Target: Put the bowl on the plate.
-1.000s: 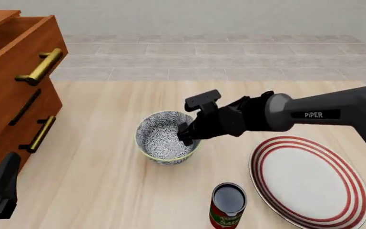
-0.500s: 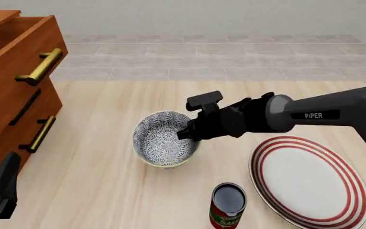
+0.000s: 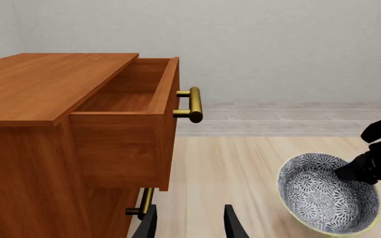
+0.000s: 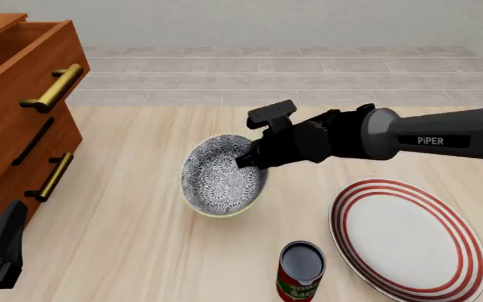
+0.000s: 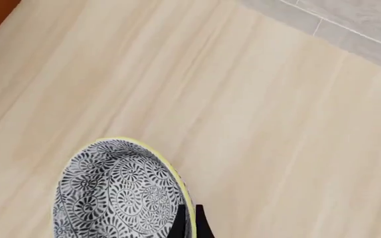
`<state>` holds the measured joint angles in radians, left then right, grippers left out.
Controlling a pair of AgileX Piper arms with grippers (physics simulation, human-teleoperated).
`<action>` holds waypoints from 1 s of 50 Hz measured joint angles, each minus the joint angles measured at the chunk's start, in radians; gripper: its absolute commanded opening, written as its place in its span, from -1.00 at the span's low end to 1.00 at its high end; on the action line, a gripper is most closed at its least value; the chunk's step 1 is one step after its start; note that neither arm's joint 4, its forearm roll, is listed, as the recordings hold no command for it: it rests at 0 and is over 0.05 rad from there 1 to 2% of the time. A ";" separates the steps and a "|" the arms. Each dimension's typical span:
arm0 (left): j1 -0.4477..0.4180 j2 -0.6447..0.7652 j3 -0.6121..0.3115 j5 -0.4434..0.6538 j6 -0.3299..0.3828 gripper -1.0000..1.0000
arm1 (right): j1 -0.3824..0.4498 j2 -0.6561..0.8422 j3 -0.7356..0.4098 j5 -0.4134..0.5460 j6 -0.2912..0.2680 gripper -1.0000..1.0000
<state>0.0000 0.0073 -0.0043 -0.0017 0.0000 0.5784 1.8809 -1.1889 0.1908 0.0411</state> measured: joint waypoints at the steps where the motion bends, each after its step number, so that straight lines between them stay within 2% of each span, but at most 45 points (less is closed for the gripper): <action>1: 0.000 0.000 0.000 0.000 0.000 1.00 | 0.000 -0.003 -0.003 0.003 -0.001 -1.00; 15: 0.000 0.000 0.000 0.000 0.000 1.00 | -0.014 -0.053 -0.030 0.035 -0.013 -1.00; 27: 0.000 0.000 0.000 0.000 0.000 1.00 | -0.051 -0.129 -0.006 0.041 -0.020 -1.00; 39: 0.000 0.000 0.000 0.000 0.000 1.00 | -0.124 -0.247 0.073 0.033 -0.023 -1.00; 50: 0.000 0.000 0.000 0.000 0.000 1.00 | -0.212 -0.378 0.197 0.018 -0.016 -1.00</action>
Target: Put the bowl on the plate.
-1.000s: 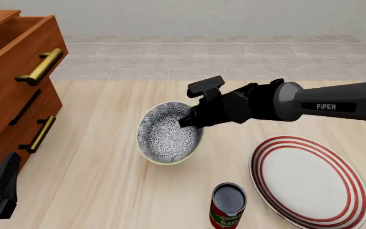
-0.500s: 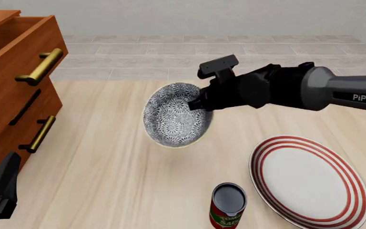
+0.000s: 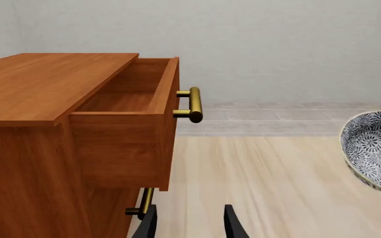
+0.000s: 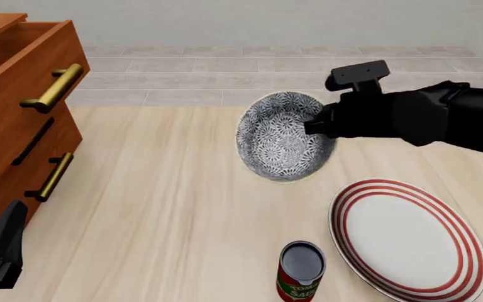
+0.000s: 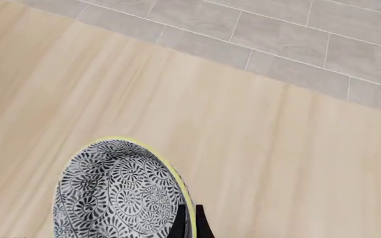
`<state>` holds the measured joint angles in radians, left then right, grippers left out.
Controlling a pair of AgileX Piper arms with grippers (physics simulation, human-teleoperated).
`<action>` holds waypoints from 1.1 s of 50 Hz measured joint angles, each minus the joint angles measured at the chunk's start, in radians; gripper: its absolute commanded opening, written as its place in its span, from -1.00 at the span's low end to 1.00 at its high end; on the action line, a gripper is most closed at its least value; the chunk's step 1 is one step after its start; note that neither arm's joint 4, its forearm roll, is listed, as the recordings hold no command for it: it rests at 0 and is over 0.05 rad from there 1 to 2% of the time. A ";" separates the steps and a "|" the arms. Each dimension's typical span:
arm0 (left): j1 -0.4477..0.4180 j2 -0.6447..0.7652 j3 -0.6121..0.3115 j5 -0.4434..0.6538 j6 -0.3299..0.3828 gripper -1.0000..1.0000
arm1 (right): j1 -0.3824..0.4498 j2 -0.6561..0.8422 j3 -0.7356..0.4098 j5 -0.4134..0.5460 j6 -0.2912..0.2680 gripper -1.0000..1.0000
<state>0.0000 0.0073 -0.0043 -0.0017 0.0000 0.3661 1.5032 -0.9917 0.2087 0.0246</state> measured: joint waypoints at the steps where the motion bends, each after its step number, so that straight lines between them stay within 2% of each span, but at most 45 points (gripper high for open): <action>1: 0.000 0.000 0.000 0.000 0.000 1.00 | -0.009 -0.013 0.012 0.000 0.000 -1.00; 29: 0.000 0.000 0.000 0.000 0.000 1.00 | -0.294 -0.390 0.329 0.055 0.018 -1.00; 55: 0.000 0.000 0.000 0.000 0.000 1.00 | -0.482 -0.678 0.545 0.146 0.054 -1.00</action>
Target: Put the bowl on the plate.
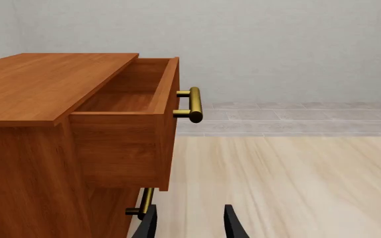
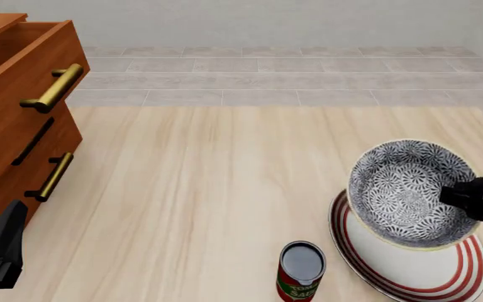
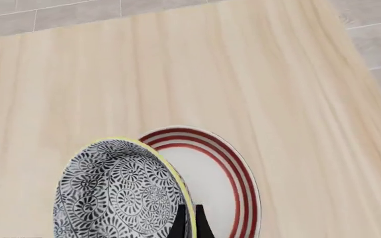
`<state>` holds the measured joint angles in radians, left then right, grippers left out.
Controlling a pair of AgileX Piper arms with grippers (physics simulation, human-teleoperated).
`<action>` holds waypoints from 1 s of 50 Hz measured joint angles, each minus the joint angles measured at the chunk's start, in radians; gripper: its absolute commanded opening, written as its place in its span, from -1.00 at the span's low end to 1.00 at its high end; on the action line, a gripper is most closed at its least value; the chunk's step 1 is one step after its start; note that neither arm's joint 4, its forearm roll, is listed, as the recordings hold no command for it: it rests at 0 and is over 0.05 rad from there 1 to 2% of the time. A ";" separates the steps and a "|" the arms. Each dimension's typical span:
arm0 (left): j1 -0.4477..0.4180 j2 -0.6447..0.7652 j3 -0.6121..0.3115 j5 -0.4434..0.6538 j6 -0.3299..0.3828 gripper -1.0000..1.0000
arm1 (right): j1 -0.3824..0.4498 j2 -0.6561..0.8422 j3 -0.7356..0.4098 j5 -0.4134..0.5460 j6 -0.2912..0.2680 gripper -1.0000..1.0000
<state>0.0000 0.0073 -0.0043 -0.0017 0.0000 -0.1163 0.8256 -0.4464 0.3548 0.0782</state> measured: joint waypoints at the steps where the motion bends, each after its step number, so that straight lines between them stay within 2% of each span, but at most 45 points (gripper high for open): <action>1: 0.000 0.000 0.000 0.000 0.000 1.00 | -0.007 -0.010 0.007 0.004 0.001 -1.00; 12: 0.000 0.000 0.000 0.000 0.000 1.00 | -0.051 -0.064 0.075 0.010 0.018 -1.00; 37: 0.000 0.000 0.000 0.000 0.000 1.00 | -0.056 0.007 0.195 -0.139 0.071 -1.00; 50: 0.000 0.000 0.000 0.000 0.000 1.00 | -0.050 0.041 0.223 -0.184 0.083 -1.00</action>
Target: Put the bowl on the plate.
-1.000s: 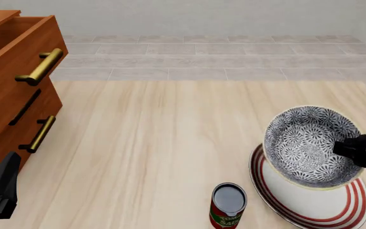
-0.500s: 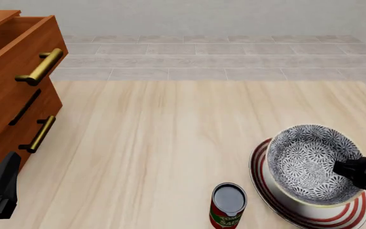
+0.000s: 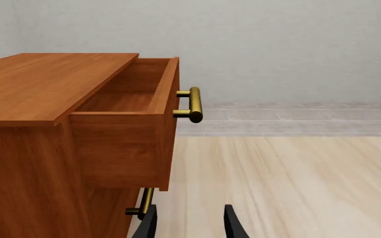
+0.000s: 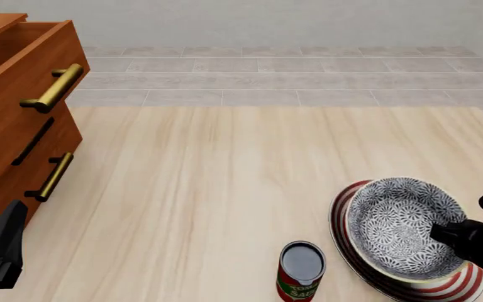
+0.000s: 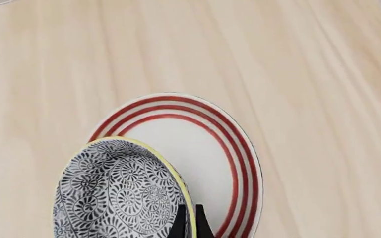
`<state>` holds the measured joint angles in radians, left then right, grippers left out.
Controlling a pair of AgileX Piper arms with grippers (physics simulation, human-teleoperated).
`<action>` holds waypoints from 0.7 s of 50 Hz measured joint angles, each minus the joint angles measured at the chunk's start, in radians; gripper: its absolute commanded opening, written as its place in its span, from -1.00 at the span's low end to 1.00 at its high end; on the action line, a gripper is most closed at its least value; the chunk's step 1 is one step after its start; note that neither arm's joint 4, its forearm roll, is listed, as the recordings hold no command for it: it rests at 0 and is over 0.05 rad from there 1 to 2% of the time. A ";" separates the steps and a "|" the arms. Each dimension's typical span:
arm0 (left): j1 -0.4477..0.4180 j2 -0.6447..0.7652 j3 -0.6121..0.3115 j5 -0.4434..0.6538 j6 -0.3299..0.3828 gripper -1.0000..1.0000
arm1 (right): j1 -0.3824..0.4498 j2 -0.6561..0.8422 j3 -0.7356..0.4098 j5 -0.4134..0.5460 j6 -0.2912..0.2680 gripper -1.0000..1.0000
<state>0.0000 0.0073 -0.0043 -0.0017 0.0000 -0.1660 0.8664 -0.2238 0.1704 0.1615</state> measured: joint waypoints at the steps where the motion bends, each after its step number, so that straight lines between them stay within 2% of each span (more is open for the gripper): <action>1: 0.000 0.000 0.000 0.000 0.000 1.00 | 0.000 0.002 0.002 -0.003 0.000 -1.00; 26: 0.000 0.000 0.000 0.000 0.000 1.00 | -0.006 0.046 0.013 -0.049 0.007 -1.00; 27: 0.000 0.000 0.000 0.000 0.000 1.00 | -0.006 0.047 0.013 -0.050 0.007 1.00; 35: 0.000 0.000 0.000 0.000 0.000 1.00 | -0.011 0.050 0.016 -0.052 0.004 1.00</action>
<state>0.0000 0.0073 -0.0043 -0.0017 0.0000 -0.1773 0.9161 -0.2080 0.1183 0.1659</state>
